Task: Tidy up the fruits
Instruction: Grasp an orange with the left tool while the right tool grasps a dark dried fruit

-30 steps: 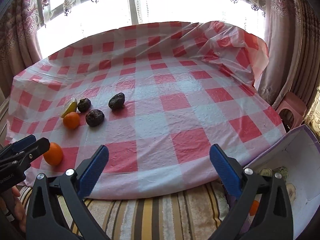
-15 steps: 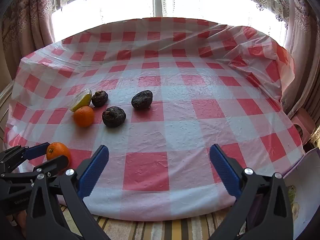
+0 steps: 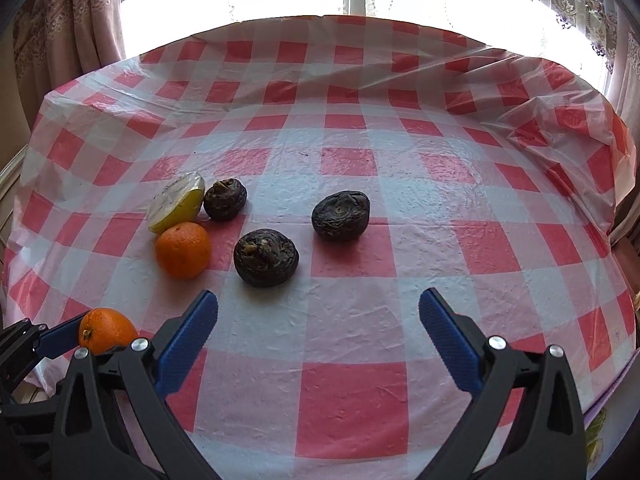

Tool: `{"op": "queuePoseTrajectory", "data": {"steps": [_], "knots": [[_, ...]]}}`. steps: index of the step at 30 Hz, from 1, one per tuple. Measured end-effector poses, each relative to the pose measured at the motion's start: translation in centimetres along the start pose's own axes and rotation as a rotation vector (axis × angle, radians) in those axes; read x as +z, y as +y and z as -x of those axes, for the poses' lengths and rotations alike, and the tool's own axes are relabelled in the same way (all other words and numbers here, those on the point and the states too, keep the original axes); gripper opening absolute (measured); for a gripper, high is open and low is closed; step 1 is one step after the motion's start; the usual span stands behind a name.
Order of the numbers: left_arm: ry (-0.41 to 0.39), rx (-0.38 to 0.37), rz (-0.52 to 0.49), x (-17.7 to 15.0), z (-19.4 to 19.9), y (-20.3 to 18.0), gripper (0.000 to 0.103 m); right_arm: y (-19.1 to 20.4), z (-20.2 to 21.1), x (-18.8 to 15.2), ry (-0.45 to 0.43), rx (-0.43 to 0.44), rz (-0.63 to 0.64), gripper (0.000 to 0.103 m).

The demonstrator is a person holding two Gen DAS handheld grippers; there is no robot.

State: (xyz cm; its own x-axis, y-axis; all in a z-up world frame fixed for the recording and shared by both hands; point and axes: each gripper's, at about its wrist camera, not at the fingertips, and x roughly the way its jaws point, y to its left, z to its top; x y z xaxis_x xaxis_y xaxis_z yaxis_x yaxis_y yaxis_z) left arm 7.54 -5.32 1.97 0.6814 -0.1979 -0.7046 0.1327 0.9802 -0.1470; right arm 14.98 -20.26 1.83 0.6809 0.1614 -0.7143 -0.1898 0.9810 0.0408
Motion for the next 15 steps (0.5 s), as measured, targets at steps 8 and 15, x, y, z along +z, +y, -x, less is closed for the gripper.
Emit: {"op": "queuePoseTrajectory", "data": {"steps": [8, 15], "knots": [[-0.029, 0.004, 0.033, 0.2, 0.3, 0.6, 0.043, 1.0, -1.9, 1.1, 0.009, 0.002, 0.011, 0.096], [-0.025, -0.005, 0.045, 0.1, 0.0, 0.8, 0.043, 1.6, -3.4, 1.6, 0.028, 0.011, 0.021, 0.083]]}}
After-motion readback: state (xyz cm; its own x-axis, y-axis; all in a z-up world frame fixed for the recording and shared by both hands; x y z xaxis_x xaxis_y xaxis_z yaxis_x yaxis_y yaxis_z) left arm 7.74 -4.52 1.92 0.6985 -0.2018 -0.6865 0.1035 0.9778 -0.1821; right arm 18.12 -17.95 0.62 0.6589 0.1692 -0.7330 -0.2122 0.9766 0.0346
